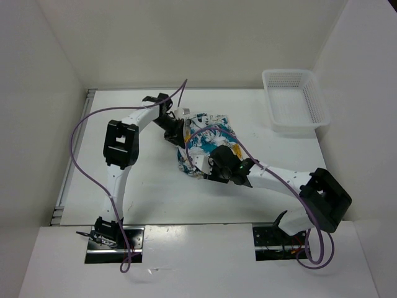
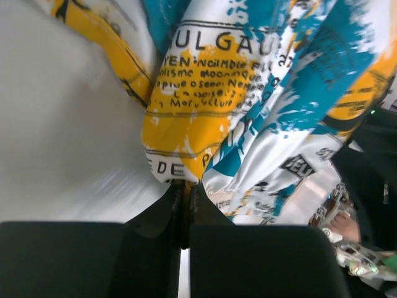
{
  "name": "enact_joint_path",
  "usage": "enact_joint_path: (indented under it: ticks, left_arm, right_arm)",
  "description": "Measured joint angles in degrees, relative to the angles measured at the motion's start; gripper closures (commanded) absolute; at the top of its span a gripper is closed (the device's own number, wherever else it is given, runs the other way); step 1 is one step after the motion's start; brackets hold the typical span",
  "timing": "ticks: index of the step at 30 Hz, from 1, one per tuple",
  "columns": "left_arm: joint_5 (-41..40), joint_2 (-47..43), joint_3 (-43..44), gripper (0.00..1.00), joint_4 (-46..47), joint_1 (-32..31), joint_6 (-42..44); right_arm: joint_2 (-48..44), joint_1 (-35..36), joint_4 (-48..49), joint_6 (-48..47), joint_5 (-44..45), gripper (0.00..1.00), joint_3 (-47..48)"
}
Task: Fold and stack the shorts
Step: Fold the shorts
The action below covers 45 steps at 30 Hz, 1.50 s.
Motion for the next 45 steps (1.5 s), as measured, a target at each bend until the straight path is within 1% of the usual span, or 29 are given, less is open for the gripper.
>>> enact_joint_path:
  ticks: [2,3,5,6,7,11,13,15,17,18,19,20,21,22,23,25,26,27,30,31,34,37,38,39,40,42,43,44,45]
  left_arm:
    - [0.46,0.0,2.14,1.0,-0.13,0.0,0.04]
    - [0.94,-0.04,3.41,1.0,-0.28,0.0,0.04]
    - [1.99,-0.26,5.9,1.0,-0.39,0.0,0.04]
    - [2.49,-0.52,7.15,1.0,-0.39,0.0,0.04]
    - [2.95,-0.92,8.48,1.0,-0.48,0.0,0.04]
    - [4.66,-2.32,16.0,0.99,-0.57,0.0,0.04]
    - [5.33,-2.78,19.96,0.95,-0.28,0.0,0.04]
    - [5.97,-2.99,23.08,0.89,-0.15,-0.09,0.07]
    - [6.03,-2.91,24.96,0.86,0.13,-0.33,0.09]
    - [5.73,-2.47,25.77,0.86,0.09,-0.33,0.07]
    - [5.07,-1.77,26.84,0.84,0.2,-0.35,0.07]
    - [4.13,-0.7,27.93,0.79,0.68,-0.37,0.07]
    - [3.19,0.42,28.59,0.79,1.14,-0.37,0.11]
    - [1.99,1.79,29.14,0.73,1.68,-0.37,0.09]
    - [0.63,3.28,29.22,0.71,2.21,-0.35,0.17]
    - [-2.47,6.21,29.22,0.69,2.49,-0.26,0.13]
    - [-4.37,7.93,29.22,0.69,2.8,-0.2,0.11]
    - [-6.01,9.22,29.22,0.66,3.04,-0.15,0.11]
    - [-11.06,12.17,29.07,0.65,3.52,0.42,0.11]
    - [-12.59,12.46,29.05,0.63,3.58,0.76,0.11]
    - [-16.06,12.44,29.09,0.63,4.74,1.75,0.09]
    - [-18.43,12.41,29.22,0.62,6.12,2.36,0.11]
    - [-18.95,12.41,29.22,0.6,6.25,2.54,0.11]
    - [-19.3,12.41,29.22,0.56,6.38,2.64,0.11]
    - [-19.58,12.41,29.22,0.54,6.58,2.69,0.15]
    - [-19.96,12.41,29.22,0.47,6.73,2.67,0.17]
    - [-20.13,12.41,29.22,0.36,6.73,2.64,0.26]
    - [-20.28,12.41,29.22,0.28,6.82,2.64,0.59]
    - [-20.35,12.41,29.22,0.18,6.95,2.64,0.92]
  right_arm:
    - [0.04,0.0,0.87,-0.87,0.04,0.6,-0.94]
    - [0.04,0.0,1.42,-1.09,0.07,0.65,-1.49]
    - [0.07,0.0,2.69,-1.64,0.04,0.71,-2.73]
    - [0.22,0.0,2.89,-1.9,0.07,0.78,-3.15]
    - [0.39,0.0,3.17,-2.12,0.09,0.82,-3.37]
    - [0.94,0.0,4.11,-2.51,0.09,0.91,-3.48]
    - [1.01,0.0,4.63,-2.64,0.07,0.92,-3.48]
    - [1.16,0.0,5.09,-3.02,0.09,0.92,-3.48]
    - [1.22,0.0,5.16,-3.3,0.07,0.92,-3.48]
    - [1.25,0.0,5.14,-3.43,0.09,0.92,-3.45]
    - [1.31,0.0,5.14,-3.5,0.09,0.92,-3.43]
    - [1.42,0.0,5.14,-3.54,0.07,0.92,-3.41]
    - [1.6,-0.11,5.05,-3.54,0.07,0.92,-3.32]
    - [1.77,-0.17,5.01,-3.48,0.09,0.88,-3.26]
    - [1.86,-0.22,4.9,-3.45,0.09,0.87,-3.17]
    - [1.9,-0.5,3.52,-3.13,0.2,0.84,-2.21]
    - [1.9,-0.79,2.8,-2.69,0.22,0.81,-1.4]
    - [1.9,-1.11,2.14,-2.19,0.22,0.78,-0.57]
    - [1.9,-2.91,-0.22,-0.15,-0.17,0.74,3.56]
    - [1.9,-3.61,-0.55,0.57,-0.52,0.72,5.07]
    - [1.66,-4.85,-0.48,1.88,-1.4,0.72,7.89]
    - [1.75,-5.14,-0.39,2.6,-1.57,0.71,8.17]
    - [1.81,-5.33,-0.33,2.64,-1.68,0.69,8.09]
    - [1.9,-5.46,0.04,2.82,-1.9,0.67,7.8]
    - [2.1,-5.73,0.39,2.86,-2.08,0.62,7.5]
    - [2.84,-6.64,1.49,3.1,-2.32,0.59,6.67]
    - [3.3,-7.21,2.08,3.06,-2.32,0.59,6.16]
    - [3.76,-7.76,2.82,3.06,-2.32,0.59,5.44]
    - [4.11,-8.07,3.26,3.02,-2.32,0.59,4.81]
